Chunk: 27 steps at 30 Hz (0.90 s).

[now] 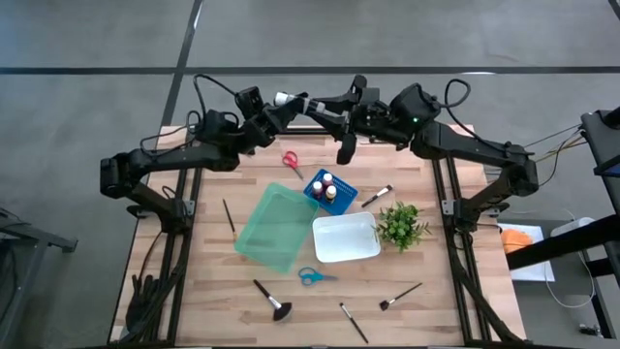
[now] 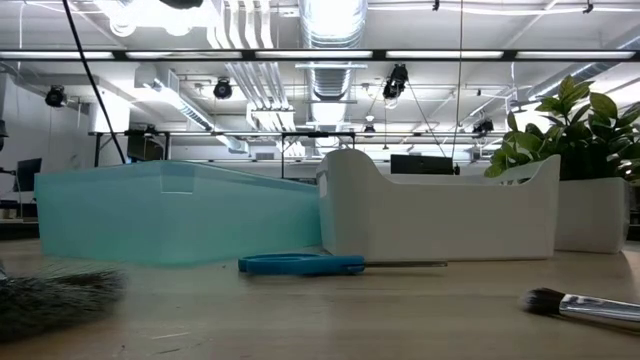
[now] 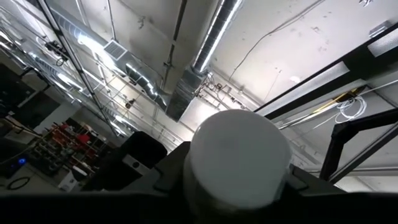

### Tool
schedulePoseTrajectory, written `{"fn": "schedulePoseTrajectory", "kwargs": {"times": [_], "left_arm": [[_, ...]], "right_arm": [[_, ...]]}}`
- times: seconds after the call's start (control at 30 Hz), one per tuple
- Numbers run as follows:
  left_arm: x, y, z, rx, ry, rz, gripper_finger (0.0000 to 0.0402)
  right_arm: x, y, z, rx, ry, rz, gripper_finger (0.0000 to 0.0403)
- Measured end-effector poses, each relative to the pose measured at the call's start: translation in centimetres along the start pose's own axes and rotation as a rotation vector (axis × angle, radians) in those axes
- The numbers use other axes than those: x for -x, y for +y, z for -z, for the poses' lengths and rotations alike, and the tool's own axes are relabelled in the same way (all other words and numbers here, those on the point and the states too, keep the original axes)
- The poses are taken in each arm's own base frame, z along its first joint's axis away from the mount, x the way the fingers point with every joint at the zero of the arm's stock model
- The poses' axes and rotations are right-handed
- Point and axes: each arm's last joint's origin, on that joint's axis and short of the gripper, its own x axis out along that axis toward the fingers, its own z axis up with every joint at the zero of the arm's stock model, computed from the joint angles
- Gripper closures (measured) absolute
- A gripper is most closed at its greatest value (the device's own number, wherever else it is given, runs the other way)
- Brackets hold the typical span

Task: Pick & Place Paint Supplies
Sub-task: Put the gray paint bottle into the blue bin

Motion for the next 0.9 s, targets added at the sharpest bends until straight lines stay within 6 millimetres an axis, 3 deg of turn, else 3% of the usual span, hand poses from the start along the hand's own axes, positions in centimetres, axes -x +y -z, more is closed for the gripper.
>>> {"fn": "schedulePoseTrajectory", "kwargs": {"times": [0.27, 0.43, 0.67, 0.9], "left_arm": [[0.0, 0.3, 0.4, -0.001, 0.080, 0.005, 0.0252], [0.8, 0.9, 0.7, -0.083, 0.364, -0.056, 0.0238], [2.3, 1.3, 0.2, -0.235, 0.926, -0.191, 0.0263], [0.8, 0.1, -1.0, -0.332, 1.040, -0.139, 0.0240]], "right_arm": [[0.9, -0.8, -1.1, -0.037, 0.019, 0.025, 0.0163], [2.1, -1.3, -2.2, -0.067, 0.158, 0.033, 0.0111], [3.2, -1.4, -2.4, -0.111, 0.419, -0.129, 0.0101], [1.0, -2.1, -0.8, -0.168, 0.562, -0.269, 0.0100]]}}
